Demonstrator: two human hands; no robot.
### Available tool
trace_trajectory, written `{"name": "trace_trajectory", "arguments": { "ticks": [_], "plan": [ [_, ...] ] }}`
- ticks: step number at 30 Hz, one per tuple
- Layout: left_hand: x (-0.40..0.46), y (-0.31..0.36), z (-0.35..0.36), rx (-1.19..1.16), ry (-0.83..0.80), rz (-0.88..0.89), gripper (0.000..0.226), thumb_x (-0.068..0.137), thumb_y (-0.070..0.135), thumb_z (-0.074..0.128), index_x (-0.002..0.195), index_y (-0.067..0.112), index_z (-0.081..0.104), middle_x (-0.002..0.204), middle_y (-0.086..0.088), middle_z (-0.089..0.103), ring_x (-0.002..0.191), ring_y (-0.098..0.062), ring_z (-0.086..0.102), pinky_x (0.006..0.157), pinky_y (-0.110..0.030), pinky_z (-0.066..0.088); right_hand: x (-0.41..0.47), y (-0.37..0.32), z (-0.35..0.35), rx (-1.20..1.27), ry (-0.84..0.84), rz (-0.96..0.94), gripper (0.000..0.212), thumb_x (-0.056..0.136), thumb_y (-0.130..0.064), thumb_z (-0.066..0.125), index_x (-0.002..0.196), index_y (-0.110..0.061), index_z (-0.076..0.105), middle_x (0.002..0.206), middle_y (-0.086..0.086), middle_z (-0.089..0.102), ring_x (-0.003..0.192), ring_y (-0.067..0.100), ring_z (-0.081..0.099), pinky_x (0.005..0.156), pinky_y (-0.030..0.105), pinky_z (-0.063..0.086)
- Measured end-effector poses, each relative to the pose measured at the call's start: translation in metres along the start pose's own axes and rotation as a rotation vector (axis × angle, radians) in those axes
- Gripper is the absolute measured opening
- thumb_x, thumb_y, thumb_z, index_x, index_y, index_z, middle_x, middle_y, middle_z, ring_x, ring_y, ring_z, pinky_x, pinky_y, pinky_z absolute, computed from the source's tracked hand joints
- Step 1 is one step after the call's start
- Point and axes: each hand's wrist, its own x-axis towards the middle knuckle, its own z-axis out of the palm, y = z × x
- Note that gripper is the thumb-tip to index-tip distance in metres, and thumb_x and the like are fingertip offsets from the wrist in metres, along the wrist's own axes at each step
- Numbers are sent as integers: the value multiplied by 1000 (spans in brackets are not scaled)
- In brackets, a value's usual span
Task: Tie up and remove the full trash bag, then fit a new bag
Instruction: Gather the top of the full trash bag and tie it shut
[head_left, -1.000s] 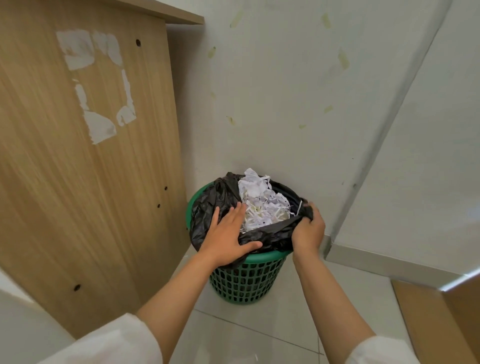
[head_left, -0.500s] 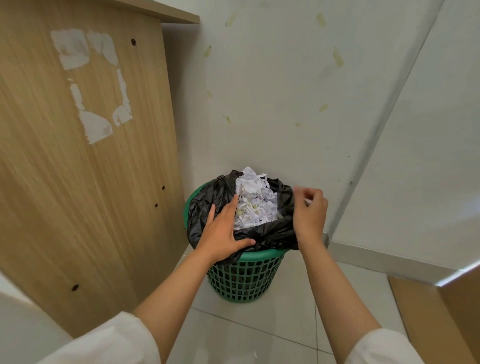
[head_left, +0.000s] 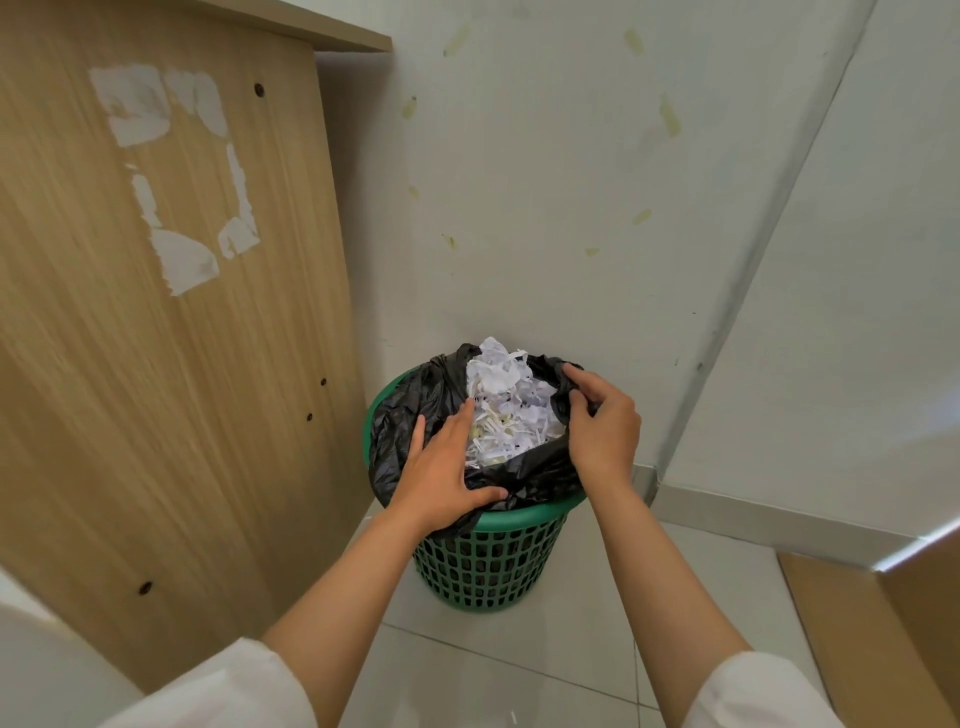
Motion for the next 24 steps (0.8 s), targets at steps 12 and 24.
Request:
{"name": "trace_trajectory", "arguments": {
  "ticks": [12, 24],
  "plan": [
    [3, 2, -5, -161, 8, 19, 114, 72, 68, 62, 153, 23, -4, 157, 4, 25, 145, -11, 20, 119, -39, -11, -15, -37, 4, -33, -174, -187, 47, 76, -45, 74, 109, -22, 50, 91, -11, 62, 79, 3, 58, 67, 20, 46],
    [9, -11, -45, -152, 382, -140, 15, 86, 17, 64, 101, 22, 66, 82, 8, 61, 88, -14, 56, 83, -32, 48, 0, -84, -19, 107, 28, -422, 13, 98, -27, 52, 87, -21, 52, 65, -9, 51, 60, -6, 46, 58, 10, 34]
  ]
}}
